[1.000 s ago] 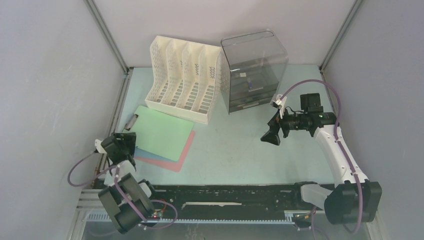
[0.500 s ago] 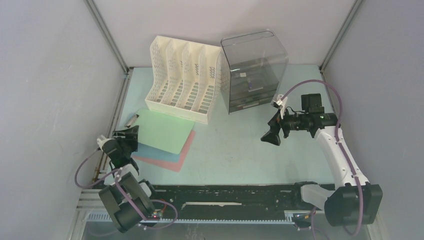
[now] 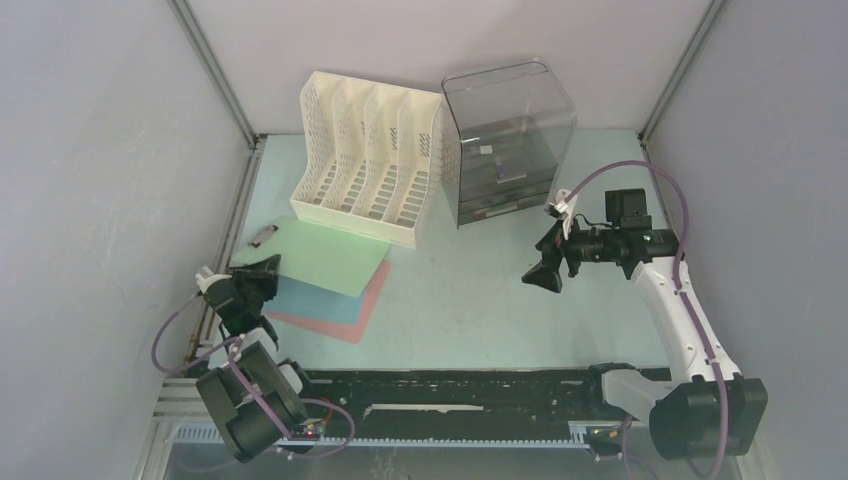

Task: Organize the desk
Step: Pick up the folder from the center of the board.

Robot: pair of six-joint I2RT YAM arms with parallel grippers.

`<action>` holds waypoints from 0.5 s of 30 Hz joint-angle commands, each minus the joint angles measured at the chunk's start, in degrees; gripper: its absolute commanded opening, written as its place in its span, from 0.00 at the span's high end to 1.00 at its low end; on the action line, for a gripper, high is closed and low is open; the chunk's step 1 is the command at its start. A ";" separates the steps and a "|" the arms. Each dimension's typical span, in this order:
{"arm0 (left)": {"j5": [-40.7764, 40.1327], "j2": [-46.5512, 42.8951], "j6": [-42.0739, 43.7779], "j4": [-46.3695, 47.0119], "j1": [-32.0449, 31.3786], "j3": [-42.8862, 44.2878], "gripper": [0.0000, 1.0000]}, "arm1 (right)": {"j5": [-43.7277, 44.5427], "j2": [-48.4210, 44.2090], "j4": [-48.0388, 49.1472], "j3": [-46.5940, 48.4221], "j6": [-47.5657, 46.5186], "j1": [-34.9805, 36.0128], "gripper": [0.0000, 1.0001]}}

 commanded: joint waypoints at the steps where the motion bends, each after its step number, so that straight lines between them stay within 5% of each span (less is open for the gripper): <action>1: 1.16 -2.00 2.16 -1.24 0.42 2.27 0.78 | -1.59 -1.95 -0.13 0.02 -0.88 -0.15 0.00; 6: 1.47 -4.17 3.21 -2.92 0.41 2.94 1.00 | -1.60 -2.63 -0.39 0.05 -0.94 -0.13 0.00; 15: -2.00 -19.88 6.65 -17.58 0.42 5.32 1.00 | -2.09 -4.07 -0.51 0.04 -0.97 -0.13 0.00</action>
